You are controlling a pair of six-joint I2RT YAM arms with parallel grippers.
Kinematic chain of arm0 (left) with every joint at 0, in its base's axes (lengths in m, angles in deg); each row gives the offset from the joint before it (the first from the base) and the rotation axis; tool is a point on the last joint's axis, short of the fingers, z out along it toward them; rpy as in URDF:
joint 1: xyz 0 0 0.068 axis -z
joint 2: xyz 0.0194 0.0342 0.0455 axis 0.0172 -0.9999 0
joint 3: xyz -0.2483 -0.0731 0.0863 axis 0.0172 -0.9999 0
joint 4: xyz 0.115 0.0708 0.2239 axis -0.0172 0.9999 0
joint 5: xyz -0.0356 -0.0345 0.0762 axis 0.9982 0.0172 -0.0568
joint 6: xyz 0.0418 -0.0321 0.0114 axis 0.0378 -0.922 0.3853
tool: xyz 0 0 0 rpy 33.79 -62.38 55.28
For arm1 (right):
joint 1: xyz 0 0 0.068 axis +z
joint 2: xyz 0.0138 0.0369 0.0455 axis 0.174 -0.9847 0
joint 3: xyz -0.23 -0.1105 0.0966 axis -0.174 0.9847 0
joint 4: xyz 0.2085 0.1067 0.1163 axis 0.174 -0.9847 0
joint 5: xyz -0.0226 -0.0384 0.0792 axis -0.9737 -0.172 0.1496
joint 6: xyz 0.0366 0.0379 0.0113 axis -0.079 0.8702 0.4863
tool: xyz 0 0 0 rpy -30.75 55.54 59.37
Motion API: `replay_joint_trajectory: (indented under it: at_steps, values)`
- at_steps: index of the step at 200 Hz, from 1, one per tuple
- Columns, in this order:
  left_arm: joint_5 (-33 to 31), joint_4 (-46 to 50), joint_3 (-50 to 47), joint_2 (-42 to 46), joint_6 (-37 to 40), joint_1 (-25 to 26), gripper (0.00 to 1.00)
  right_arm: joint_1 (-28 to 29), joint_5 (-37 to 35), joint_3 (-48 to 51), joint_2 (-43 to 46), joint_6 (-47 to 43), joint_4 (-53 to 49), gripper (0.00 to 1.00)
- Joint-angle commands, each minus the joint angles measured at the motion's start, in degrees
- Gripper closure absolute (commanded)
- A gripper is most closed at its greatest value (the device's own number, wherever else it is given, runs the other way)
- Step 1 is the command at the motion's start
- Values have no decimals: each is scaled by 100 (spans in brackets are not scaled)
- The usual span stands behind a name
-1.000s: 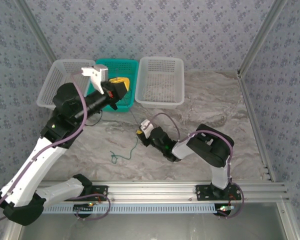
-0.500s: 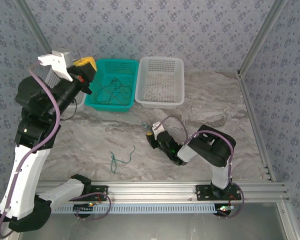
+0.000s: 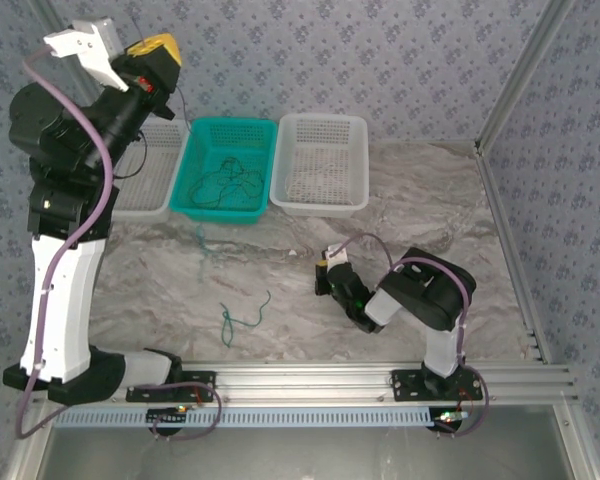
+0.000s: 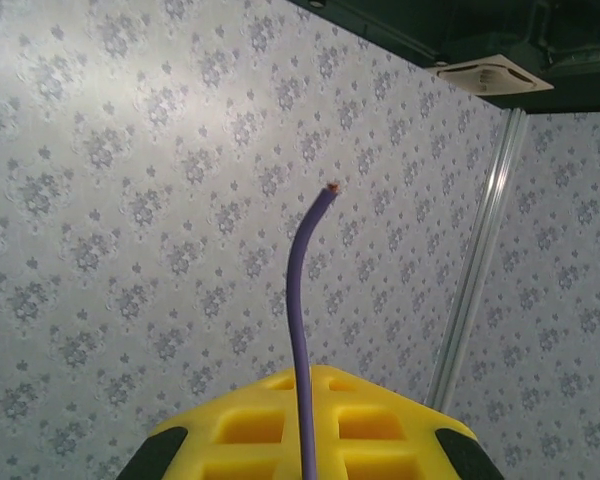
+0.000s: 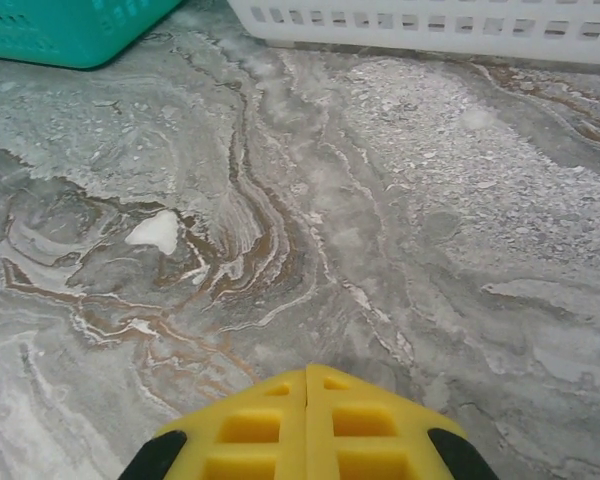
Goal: Untangle the cables
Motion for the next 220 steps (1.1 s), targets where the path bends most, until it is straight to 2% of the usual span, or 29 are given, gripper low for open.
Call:
replay_joint_trajectory:
  at_steps: [1, 9, 18, 24, 33, 43, 80, 87, 91, 96, 111, 144, 159, 171, 184, 202, 220]
  values:
    - [307, 12, 148, -111, -99, -70, 100, -7, 1067, 174, 63, -279, 420, 88]
    - [307, 33, 121, -130, -100, -93, 100, -10, 1525, 100, 248, -383, 304, 78]
    - [299, 13, 53, -121, -94, -117, 100, -8, 2038, -70, 535, -482, -146, 60]
    - [276, 6, -1, -109, -104, -130, 100, 19, 2276, -206, 740, -570, -480, 52]
    - [256, -16, -115, -73, -106, -138, 100, 107, 2377, -386, 1030, -694, -900, 46]
    - [224, -98, -287, -12, -114, -149, 100, 238, 2174, -542, 1289, -779, -1221, 40]
    - [243, -581, -1115, 224, -408, -175, 100, 436, 2245, -1128, 1700, -693, -1725, 27]
    - [302, -681, -1209, 242, -489, -175, 100, 509, 2172, -1204, 1687, -753, -1687, 17]
    - [338, -729, -1255, 247, -528, -176, 100, 549, 2102, -1234, 1663, -795, -1626, 5]
    - [400, -783, -1298, 251, -594, -174, 100, 583, 2018, -1246, 1605, -876, -1516, 1]
    - [595, -948, -1408, 265, -820, -171, 100, 548, 1899, -1358, 1317, -1068, -1218, 0]
    - [780, -1278, -1675, 409, -1135, -175, 100, 354, 2187, -1723, 543, -1138, -664, 0]
    - [743, -1238, -1676, 455, -1102, -176, 100, 339, 1876, -1899, 214, -771, -485, 0]
    - [750, -1215, -1663, 488, -1109, -176, 100, 358, 1351, -2066, -56, -275, -425, 0]
    - [778, -1270, -1696, 526, -1169, -171, 100, 381, 1168, -2234, -419, 6, -48, 0]
    - [796, -1388, -1737, 580, -1227, -155, 100, 415, 1218, -2573, -965, 134, 580, 0]
    - [782, -1303, -1664, 590, -1172, -156, 100, 420, 1269, -3010, -1350, 263, 552, 0]
